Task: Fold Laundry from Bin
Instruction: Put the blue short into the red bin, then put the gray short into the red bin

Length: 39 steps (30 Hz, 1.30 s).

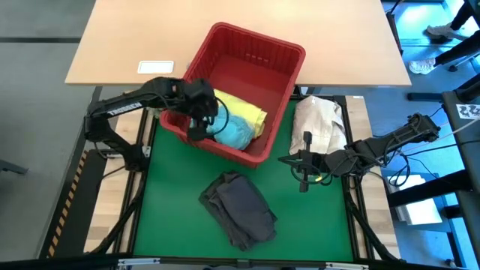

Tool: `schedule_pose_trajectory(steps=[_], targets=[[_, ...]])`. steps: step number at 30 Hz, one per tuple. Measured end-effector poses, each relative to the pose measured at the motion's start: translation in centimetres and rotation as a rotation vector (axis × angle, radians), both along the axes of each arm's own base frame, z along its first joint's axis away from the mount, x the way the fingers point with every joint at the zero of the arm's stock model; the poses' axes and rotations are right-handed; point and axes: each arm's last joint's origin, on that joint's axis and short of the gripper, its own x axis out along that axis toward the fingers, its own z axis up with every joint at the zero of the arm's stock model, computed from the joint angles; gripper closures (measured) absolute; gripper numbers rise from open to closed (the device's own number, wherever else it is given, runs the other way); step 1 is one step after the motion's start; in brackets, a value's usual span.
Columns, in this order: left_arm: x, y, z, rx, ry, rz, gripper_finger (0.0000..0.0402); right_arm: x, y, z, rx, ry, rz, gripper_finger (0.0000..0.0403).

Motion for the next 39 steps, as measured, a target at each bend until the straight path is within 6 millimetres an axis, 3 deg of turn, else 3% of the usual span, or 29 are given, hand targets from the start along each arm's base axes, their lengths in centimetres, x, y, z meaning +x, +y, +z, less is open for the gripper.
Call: schedule_pose_trajectory(steps=[3,7,14,18,22,27,39], targets=[[0.5,-2.6,1.5,-0.068,-0.073,-0.116,0.0214,0.0,0.0,0.0,0.0,0.0,0.0,0.0402],[1.4,-8.3,1.4,-0.042,-0.081,-0.303,0.0219,0.0,0.0,0.0,0.0,0.0,0.0,0.0402],[1.9,-18.2,-3.5,0.033,-0.131,-0.507,0.0222,0.4,0.5,-0.4,0.087,0.027,0.093,0.0402],[1.7,-22.0,-7.0,0.044,-0.225,-0.571,0.0222,1.6,1.5,-1.8,0.12,0.11,0.207,0.0402],[1.3,-24.1,-9.4,0.084,-0.323,-0.585,0.0222,3.5,2.5,-4.3,0.138,0.22,0.229,0.0402],[0.6,-25.0,-12.1,0.102,-0.35,-0.582,0.0222,5.9,4.1,-8.6,0.206,0.403,0.273,0.0402],[-0.3,-27.3,-18.1,0.215,-0.196,-0.638,0.0222,8.5,5.5,-16.9,0.229,0.691,0.204,0.0351]])
